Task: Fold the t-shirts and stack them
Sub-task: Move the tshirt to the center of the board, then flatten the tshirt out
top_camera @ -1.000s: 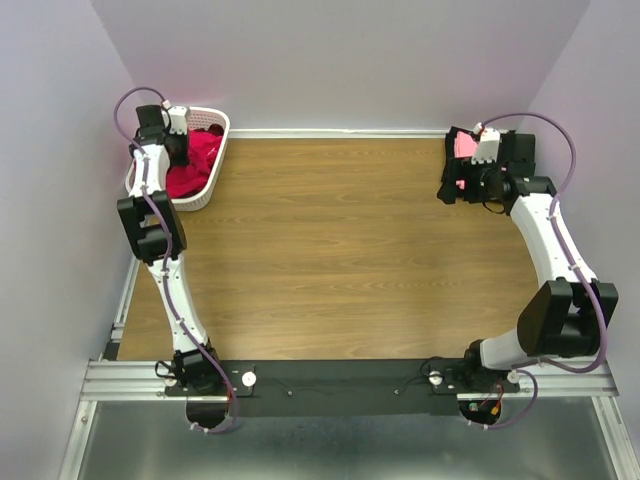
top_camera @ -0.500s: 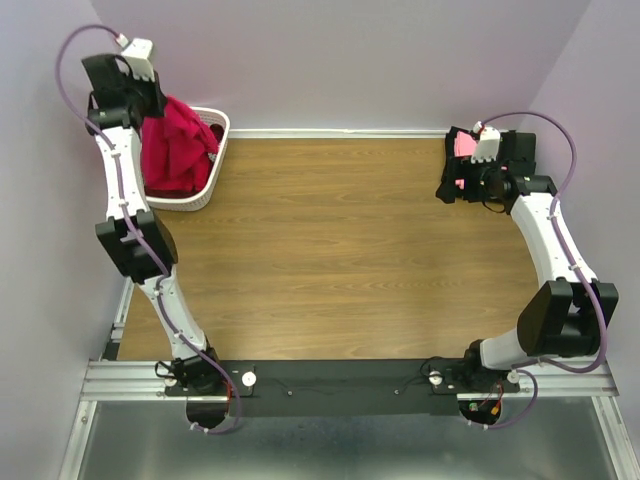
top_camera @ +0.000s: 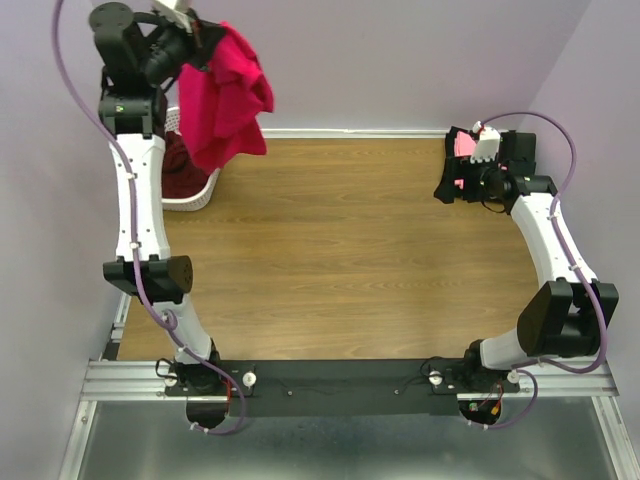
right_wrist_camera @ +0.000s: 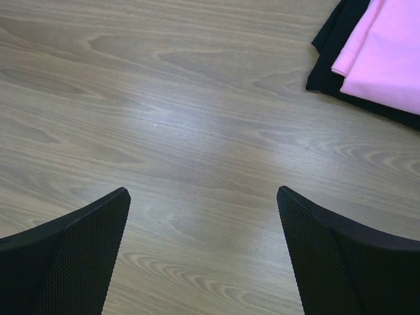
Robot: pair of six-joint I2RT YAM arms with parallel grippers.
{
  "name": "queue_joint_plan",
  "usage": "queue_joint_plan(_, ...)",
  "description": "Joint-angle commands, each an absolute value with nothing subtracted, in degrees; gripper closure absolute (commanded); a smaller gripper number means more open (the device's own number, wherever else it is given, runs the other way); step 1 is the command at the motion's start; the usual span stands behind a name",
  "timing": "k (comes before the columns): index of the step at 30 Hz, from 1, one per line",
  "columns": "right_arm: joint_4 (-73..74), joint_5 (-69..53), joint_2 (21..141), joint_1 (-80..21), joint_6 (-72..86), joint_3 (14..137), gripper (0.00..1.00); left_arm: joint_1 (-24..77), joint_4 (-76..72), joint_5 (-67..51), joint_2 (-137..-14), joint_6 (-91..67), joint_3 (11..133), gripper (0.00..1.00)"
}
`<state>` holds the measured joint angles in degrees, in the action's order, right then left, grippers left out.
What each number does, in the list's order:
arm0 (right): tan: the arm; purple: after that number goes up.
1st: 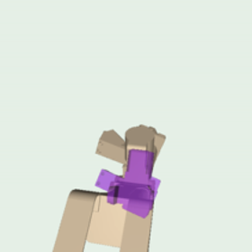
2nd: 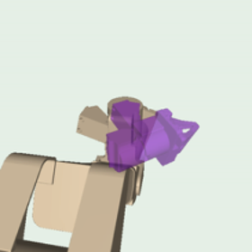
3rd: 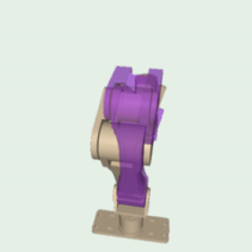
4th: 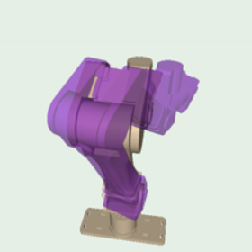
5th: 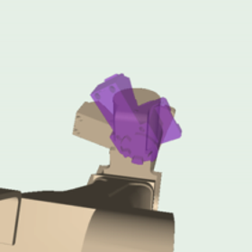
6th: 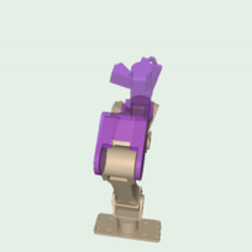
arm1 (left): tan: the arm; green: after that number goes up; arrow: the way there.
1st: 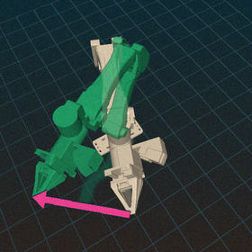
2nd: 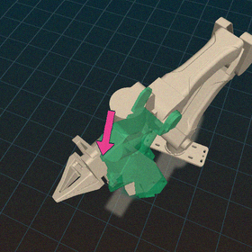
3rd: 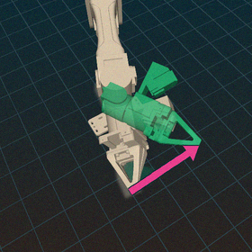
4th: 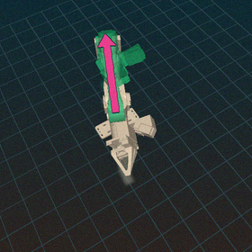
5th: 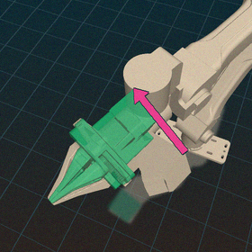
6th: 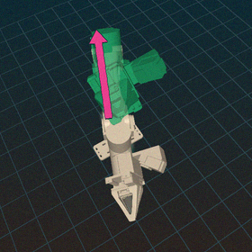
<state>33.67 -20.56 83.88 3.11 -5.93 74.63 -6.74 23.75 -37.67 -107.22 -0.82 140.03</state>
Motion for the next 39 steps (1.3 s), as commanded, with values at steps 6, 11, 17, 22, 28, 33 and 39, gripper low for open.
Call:
queue_joint_plan(6, 35.07, -22.59, 81.3, 3.34, -5.36, 74.01, 0.0, 1.76, 13.54, -51.39, -99.67, -9.49, 136.77, 1.0)
queue_joint_plan(11, 35.33, -23.64, 81.12, 3.34, -5.71, 73.48, 0.0, -3.21, 16.08, -55.81, -93.45, -4.57, 118.96, 0.02)
queue_joint_plan(17, 37.79, -27.32, 81.65, 3.34, -7.99, 73.04, 0.0, -13.88, 23.35, -56.61, -90.1, 9.99, 95.91, 0.01)
queue_joint_plan(22, 41.13, -27.86, 83.23, 3.34, -10.89, 72.42, 0.0, -11.7, 29.17, -52.31, -85.44, 24.41, 83.95, 0.02)
queue_joint_plan(28, 44.73, -24.35, 87.88, 3.34, -15.29, 71.28, 0.0, 3.05, 33.05, -40.79, -80.43, 37.96, 67.96, 0.06)
queue_joint_plan(33, 46.93, -24.08, 91.58, 3.08, -15.64, 70.67, 0.13, 12.55, 30.59, -33.94, -80.42, 39.72, 59.25, 0.16)
queue_joint_plan(39, 48.34, -22.85, 92.63, 0.71, -15.64, 64.08, 0.28, 24.58, 26.72, -23.14, -79.1, 42.71, 51.86, 0.24)
